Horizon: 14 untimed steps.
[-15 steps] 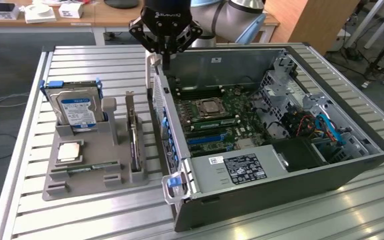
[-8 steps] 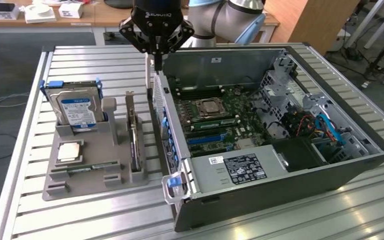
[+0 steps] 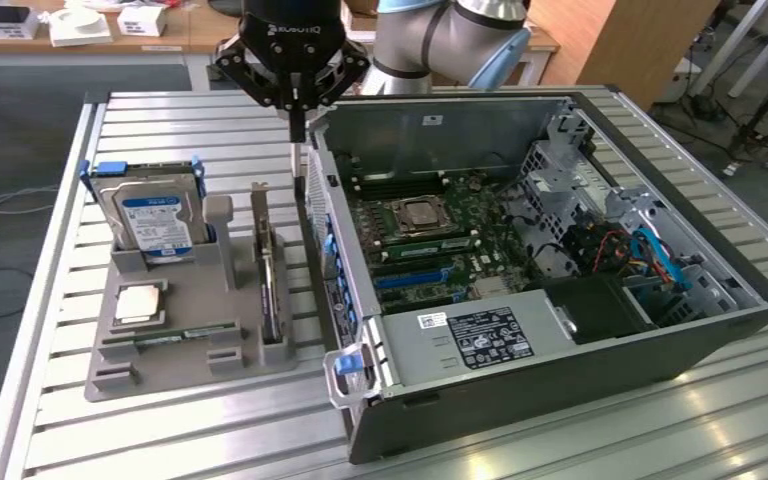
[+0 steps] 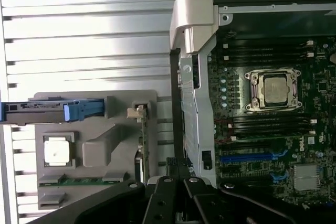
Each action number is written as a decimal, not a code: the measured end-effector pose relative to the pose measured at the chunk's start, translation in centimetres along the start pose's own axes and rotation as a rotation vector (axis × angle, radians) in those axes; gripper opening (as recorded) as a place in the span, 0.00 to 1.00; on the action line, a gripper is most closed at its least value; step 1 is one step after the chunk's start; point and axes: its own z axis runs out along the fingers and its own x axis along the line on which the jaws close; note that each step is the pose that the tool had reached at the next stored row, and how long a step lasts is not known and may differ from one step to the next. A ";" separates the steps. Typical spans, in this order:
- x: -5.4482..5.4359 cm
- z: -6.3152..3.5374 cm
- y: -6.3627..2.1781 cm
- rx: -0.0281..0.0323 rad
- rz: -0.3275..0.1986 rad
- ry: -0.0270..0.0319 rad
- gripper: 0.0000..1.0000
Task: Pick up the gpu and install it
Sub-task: 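Reach for the gpu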
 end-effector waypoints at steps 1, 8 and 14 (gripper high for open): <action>0.2 -0.01 -0.01 0.0000 0.000 0.0000 0.11; 1.5 -0.03 -0.11 0.0000 0.000 0.0000 0.11; 2.6 -0.03 -0.19 0.0000 0.000 0.0000 0.11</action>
